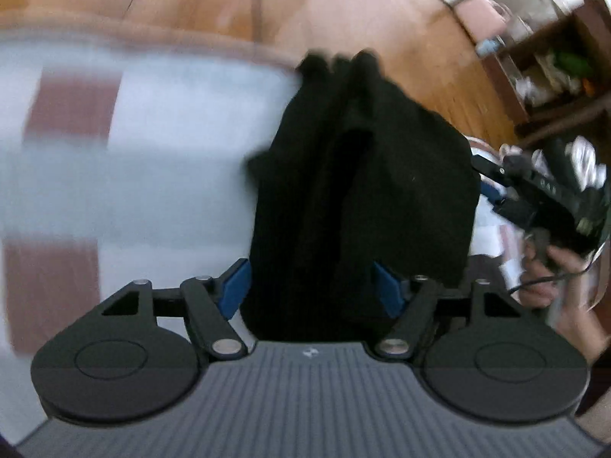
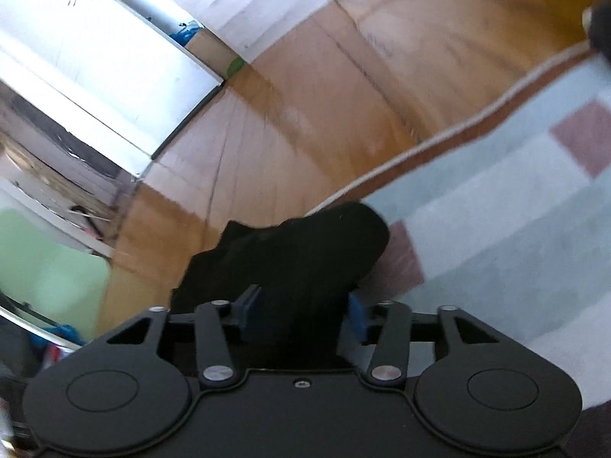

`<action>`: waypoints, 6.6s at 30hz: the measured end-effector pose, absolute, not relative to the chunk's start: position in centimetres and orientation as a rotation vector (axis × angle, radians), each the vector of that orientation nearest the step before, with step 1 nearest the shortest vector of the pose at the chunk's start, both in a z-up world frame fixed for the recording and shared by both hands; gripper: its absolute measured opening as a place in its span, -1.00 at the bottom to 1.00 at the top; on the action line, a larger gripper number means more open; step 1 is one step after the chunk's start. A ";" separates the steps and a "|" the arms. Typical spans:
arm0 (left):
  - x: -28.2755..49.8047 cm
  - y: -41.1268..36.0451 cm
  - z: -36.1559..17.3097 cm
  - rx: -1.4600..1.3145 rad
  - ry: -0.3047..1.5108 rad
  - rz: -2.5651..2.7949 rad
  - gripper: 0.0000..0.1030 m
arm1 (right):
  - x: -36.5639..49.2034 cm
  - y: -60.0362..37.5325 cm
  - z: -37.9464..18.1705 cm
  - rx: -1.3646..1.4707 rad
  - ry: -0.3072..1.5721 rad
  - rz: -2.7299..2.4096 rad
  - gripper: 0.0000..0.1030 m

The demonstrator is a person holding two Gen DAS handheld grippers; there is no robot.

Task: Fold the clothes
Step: 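Grasp the black sweater bundle with both grippers at its folded edge, then lift the sweater bundle with both grippers and carry it toward the clothes stack, then lower the sweater onto the top of the clothes stack with both grippers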

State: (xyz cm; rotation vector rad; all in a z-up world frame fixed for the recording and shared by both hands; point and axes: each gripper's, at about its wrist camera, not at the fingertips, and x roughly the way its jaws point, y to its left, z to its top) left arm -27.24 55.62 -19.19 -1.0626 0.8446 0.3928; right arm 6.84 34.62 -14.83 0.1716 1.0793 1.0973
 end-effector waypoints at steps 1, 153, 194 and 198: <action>-27.4 55.8 -19.6 -1.094 0.835 0.388 0.47 | 6.9 34.6 -15.1 0.188 1.098 1.104 0.17; 18.7 23.9 3.5 -0.423 0.309 0.163 -0.79 | 37.0 0.2 2.8 0.507 0.436 0.580 -0.74; 27.4 25.7 -1.4 -0.352 0.531 0.163 -0.26 | 39.3 0.5 -0.4 0.150 0.387 0.403 0.04; 27.9 25.8 -1.1 -0.350 0.550 0.156 -0.26 | 38.7 0.7 -0.4 0.183 0.384 0.375 0.04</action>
